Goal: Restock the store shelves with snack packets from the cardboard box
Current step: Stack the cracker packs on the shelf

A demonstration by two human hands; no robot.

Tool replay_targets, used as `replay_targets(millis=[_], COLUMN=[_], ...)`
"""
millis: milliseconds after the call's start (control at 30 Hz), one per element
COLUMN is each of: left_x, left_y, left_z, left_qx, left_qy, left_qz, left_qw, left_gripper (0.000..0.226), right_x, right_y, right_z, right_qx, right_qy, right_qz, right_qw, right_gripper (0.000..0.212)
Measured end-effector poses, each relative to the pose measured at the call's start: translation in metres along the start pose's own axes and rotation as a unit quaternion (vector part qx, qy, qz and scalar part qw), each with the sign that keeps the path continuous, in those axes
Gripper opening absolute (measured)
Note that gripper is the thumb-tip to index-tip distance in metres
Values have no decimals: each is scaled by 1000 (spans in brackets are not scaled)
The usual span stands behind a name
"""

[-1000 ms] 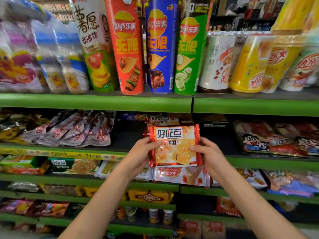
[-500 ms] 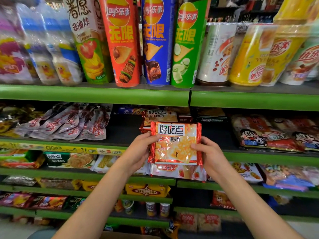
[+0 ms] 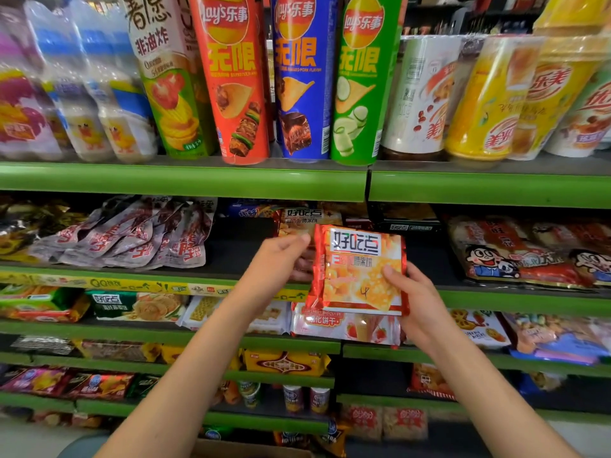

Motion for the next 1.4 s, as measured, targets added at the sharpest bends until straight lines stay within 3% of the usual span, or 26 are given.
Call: replay_targets(millis=[67, 133, 200, 300, 400, 500, 700, 900, 1000, 1100, 1233, 1300, 1400], left_x=[-23, -15, 21, 65, 83, 91, 61, -18, -4, 34, 44, 42, 33], left_y=[8, 16, 31, 51, 71, 79, 78, 75, 84, 97, 121, 131, 142], left_z=[25, 50, 51, 34, 20, 10, 5, -8, 6, 16, -19, -36, -47], left_qx=[83, 171, 223, 220, 167, 113, 116, 18, 41, 56, -84, -134, -202], left_qy=[152, 420, 592, 693, 714, 752, 761, 753, 738, 602, 363, 216, 94], left_qz=[117, 158, 64, -67, -120, -124, -126, -133, -68, 1, 36, 53, 88], left_qw=[978, 877, 772, 683, 669, 637, 626, 644, 671, 796, 927, 966, 971], left_gripper=[22, 17, 37, 56, 51, 48, 48, 44, 52, 42, 59, 51, 46], right_x=[-10, -21, -32, -45, -47, -45, -48, -59, -59, -57, -57, -57, -59], right_y=[0, -1, -2, -3, -3, -1, -1, -6, -7, -7, -5, -3, 0], right_z=[-10, -19, -27, -36, -38, -34, -33, -37, -42, -47, -59, -64, -67], right_qx=[-9, -12, -20, -38, -41, -37, -37, -41, -45, -47, -53, -56, -57], right_qy=[17, 32, 36, 40, 27, 11, -5, -7, -4, -9, -10, -13, -20], right_qz=[30, 59, 86, 119, 127, 127, 138, 153, 159, 155, 150, 148, 145], right_qw=[999, 998, 995, 991, 991, 991, 990, 987, 986, 987, 987, 987, 988], right_gripper=[34, 26, 26, 32, 36, 32, 30, 30, 31, 43, 45, 56, 75])
Point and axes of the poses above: each hand's wrist, its own y-axis towards the middle knuckle, its own x-axis out of the palm, z = x × y, the point moved 9 cm from there along y, towards the middle knuckle, and after that the axes turned 8 degrees about y, right-handed, at the moved point
